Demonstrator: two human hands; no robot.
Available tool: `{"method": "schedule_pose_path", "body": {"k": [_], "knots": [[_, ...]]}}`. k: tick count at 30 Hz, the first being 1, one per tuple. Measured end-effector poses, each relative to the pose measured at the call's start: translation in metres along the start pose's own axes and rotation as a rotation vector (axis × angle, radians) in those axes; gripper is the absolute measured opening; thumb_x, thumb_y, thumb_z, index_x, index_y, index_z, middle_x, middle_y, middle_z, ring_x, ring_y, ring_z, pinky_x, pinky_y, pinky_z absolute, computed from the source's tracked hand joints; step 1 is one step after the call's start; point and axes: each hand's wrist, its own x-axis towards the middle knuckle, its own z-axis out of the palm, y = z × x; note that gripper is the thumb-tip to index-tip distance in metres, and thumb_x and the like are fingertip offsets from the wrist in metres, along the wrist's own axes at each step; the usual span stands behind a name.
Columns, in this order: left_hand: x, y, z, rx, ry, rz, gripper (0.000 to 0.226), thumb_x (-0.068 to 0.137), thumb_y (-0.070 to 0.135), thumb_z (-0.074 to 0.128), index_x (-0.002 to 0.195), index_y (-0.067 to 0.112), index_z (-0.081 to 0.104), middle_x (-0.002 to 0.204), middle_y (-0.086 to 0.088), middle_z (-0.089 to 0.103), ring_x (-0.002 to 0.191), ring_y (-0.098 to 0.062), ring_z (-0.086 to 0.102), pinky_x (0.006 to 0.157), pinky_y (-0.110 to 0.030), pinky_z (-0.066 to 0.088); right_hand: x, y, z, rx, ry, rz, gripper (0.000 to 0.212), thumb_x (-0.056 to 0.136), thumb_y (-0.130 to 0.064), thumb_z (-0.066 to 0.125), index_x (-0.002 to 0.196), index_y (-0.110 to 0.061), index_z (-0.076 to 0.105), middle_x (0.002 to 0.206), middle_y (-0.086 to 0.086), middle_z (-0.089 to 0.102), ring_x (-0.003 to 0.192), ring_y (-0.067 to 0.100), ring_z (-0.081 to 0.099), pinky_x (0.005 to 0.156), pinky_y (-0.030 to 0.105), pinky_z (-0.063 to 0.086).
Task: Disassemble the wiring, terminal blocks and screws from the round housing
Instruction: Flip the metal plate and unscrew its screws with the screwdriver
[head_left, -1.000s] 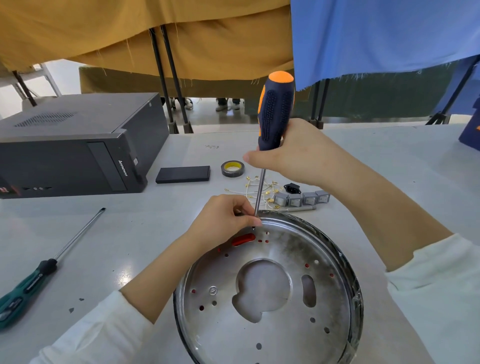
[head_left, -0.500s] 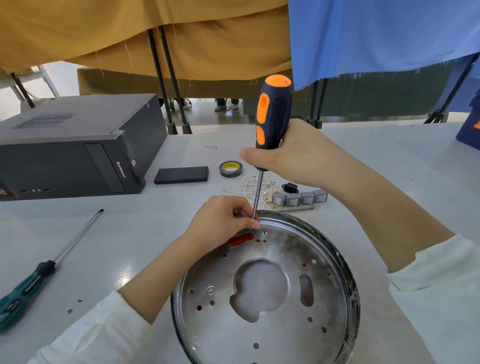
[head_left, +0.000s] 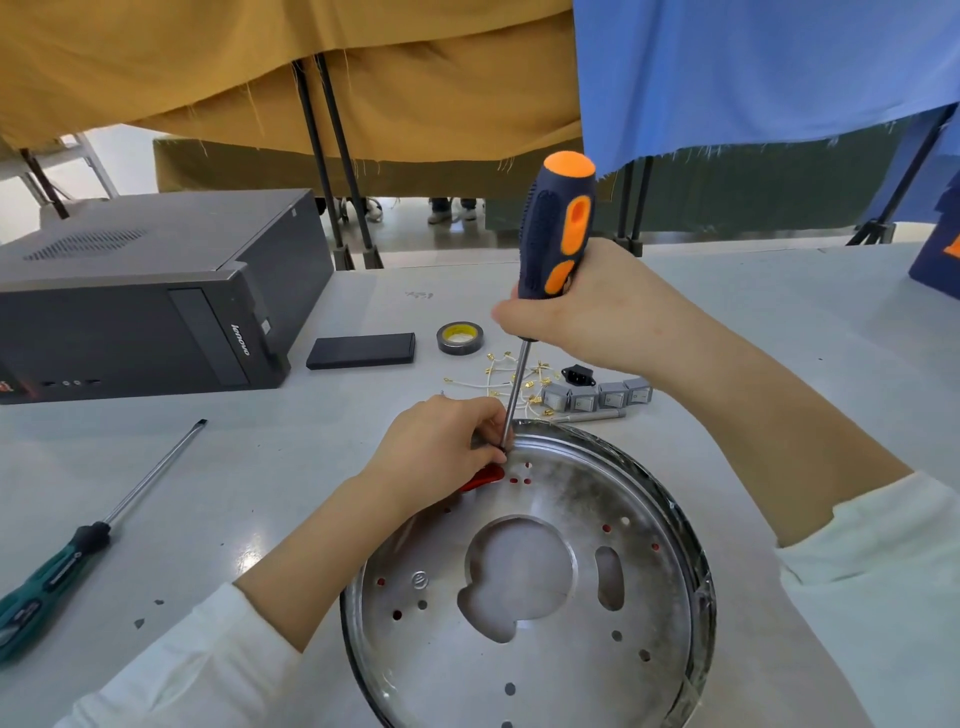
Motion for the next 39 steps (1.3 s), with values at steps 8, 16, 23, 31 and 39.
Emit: {"method": "schedule_pose_path", "body": {"k": [8, 16, 23, 31, 39], "knots": [[-0.001, 0.0, 0.003, 0.105, 0.076, 0.056, 0.011, 0.083, 0.035, 0.069, 0.09, 0.03, 0.063, 0.087, 0.016, 0.07, 0.083, -0.01, 0.059, 0.058, -0.015, 0.027, 0.001, 0.002, -0.001, 0.09, -0.049, 0.068, 0.018, 0.08, -0.019, 0.061, 0.073, -0.013, 0.046, 0.041, -0.011, 0.029, 0.037, 0.007, 0.027, 0.034, 0.012, 0.025], [-0.002, 0.001, 0.006, 0.052, 0.095, 0.062, 0.01, 0.078, 0.027, 0.07, 0.087, 0.026, 0.065, 0.068, 0.018, 0.056, 0.069, -0.007, 0.05, 0.062, -0.017, 0.035, -0.001, 0.005, 0.001, -0.037, 0.065, 0.012, 0.037, 0.083, -0.035, 0.062, 0.071, -0.002, 0.048, 0.057, 0.001, 0.042, 0.05, 0.011, 0.033, 0.051, 0.026, 0.033], [-0.002, 0.003, 0.005, -0.007, 0.088, 0.074, 0.01, 0.076, 0.023, 0.071, 0.081, 0.025, 0.063, 0.061, 0.02, 0.051, 0.066, -0.007, 0.051, 0.063, -0.014, 0.039, -0.007, 0.005, 0.004, -0.063, 0.177, 0.027, 0.03, 0.075, -0.034, 0.058, 0.059, -0.018, 0.037, 0.045, -0.006, 0.036, 0.045, 0.012, 0.031, 0.051, 0.028, 0.032], [-0.001, 0.007, 0.007, 0.035, 0.043, 0.079, 0.013, 0.08, 0.026, 0.065, 0.09, 0.018, 0.067, 0.083, 0.004, 0.068, 0.079, -0.019, 0.061, 0.074, -0.033, 0.049, -0.011, 0.003, 0.013, -0.068, 0.211, -0.017, 0.03, 0.073, -0.033, 0.056, 0.057, -0.016, 0.037, 0.043, -0.007, 0.04, 0.046, 0.015, 0.035, 0.05, 0.029, 0.033], [-0.001, 0.009, 0.007, 0.124, -0.034, 0.111, 0.016, 0.089, 0.023, 0.059, 0.1, 0.012, 0.063, 0.097, -0.003, 0.064, 0.088, -0.022, 0.06, 0.081, -0.037, 0.046, -0.011, 0.002, 0.014, 0.0, 0.144, -0.079, 0.026, 0.076, -0.026, 0.057, 0.067, -0.005, 0.044, 0.047, -0.006, 0.043, 0.046, 0.01, 0.035, 0.05, 0.028, 0.033]]}}
